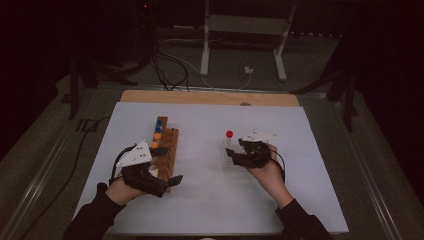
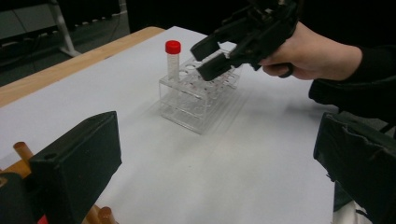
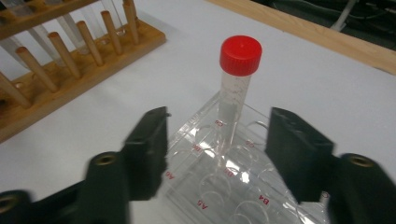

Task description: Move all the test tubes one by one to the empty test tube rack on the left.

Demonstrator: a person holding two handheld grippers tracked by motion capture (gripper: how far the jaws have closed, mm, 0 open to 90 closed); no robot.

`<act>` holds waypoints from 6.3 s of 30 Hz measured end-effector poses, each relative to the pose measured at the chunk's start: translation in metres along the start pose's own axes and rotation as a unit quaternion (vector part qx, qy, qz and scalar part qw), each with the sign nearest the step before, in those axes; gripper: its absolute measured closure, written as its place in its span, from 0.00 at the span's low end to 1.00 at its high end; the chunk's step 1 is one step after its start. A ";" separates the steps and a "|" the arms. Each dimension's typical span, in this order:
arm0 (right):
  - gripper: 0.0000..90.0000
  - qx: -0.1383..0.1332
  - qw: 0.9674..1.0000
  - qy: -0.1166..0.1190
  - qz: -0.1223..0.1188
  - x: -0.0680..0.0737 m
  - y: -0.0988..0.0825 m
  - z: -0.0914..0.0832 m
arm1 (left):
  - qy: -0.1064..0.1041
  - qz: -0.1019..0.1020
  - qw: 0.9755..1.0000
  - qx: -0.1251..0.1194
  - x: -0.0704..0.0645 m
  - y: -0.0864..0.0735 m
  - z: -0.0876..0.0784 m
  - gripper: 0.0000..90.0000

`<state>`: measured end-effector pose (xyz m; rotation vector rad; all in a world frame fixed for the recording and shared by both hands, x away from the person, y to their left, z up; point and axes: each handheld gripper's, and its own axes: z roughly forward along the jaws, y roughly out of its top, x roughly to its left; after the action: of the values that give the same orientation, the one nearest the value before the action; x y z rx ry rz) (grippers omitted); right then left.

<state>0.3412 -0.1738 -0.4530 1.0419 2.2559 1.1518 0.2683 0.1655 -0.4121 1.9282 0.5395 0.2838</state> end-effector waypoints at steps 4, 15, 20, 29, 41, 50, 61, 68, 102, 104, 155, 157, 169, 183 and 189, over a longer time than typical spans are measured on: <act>0.57 0.017 1.000 -0.013 -0.004 -0.002 0.002 0.007 | 0.000 0.000 1.000 0.004 0.000 -0.001 0.002 0.02; 0.68 0.031 0.999 -0.009 0.015 -0.006 0.010 0.023 | 0.003 0.000 1.000 0.006 0.000 -0.001 0.002 0.02; 0.76 0.038 0.999 -0.011 0.017 -0.006 0.011 0.030 | 0.003 0.001 1.000 0.007 0.001 -0.001 0.001 0.02; 0.83 0.032 0.999 -0.013 0.019 -0.007 0.012 0.032 | 0.003 0.001 1.000 0.007 0.001 -0.001 0.001 0.02; 0.83 -0.002 1.000 -0.019 0.007 -0.005 0.024 0.009 | 0.004 -0.001 1.000 0.006 0.002 -0.001 0.001 0.02; 0.83 -0.032 0.999 -0.022 -0.002 -0.002 0.034 -0.018 | 0.003 -0.003 1.000 0.003 0.002 0.000 -0.001 0.02; 0.83 -0.052 0.998 0.002 -0.022 0.013 0.042 -0.040 | -0.004 -0.006 1.000 0.000 0.001 0.002 -0.002 0.02; 0.83 -0.037 0.998 0.034 -0.041 0.032 0.035 -0.037 | -0.010 -0.003 1.000 0.000 0.000 0.003 -0.001 0.02; 0.83 0.004 0.990 0.117 -0.082 0.087 0.008 -0.024 | -0.043 0.014 0.999 0.010 -0.013 0.006 0.027 0.19; 0.83 0.005 0.989 0.120 -0.084 0.088 0.008 -0.024 | -0.044 0.016 0.999 0.009 -0.014 0.006 0.030 0.25; 0.50 -0.038 0.989 0.124 -0.066 0.079 0.014 -0.036 | -0.041 0.053 0.998 0.012 -0.007 0.029 0.047 0.80; 0.45 -0.043 0.990 0.119 -0.060 0.075 0.014 -0.038 | -0.035 0.053 0.998 0.012 -0.005 0.031 0.043 0.80; 0.12 -0.042 0.994 0.087 -0.046 0.060 0.006 -0.039 | -0.016 0.052 0.999 0.000 0.001 0.038 0.017 0.80; 0.00 -0.046 0.994 0.092 -0.034 0.054 0.004 -0.038 | 0.025 0.054 0.998 -0.017 0.007 0.044 -0.021 0.80; 0.00 -0.051 0.993 0.096 -0.037 0.054 0.005 -0.040 | 0.048 0.047 0.997 -0.025 0.012 0.042 -0.038 0.80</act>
<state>0.2831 -0.1510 -0.4267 0.8315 2.3317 1.3705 0.2718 0.1881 -0.3589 1.9018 0.5004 0.4476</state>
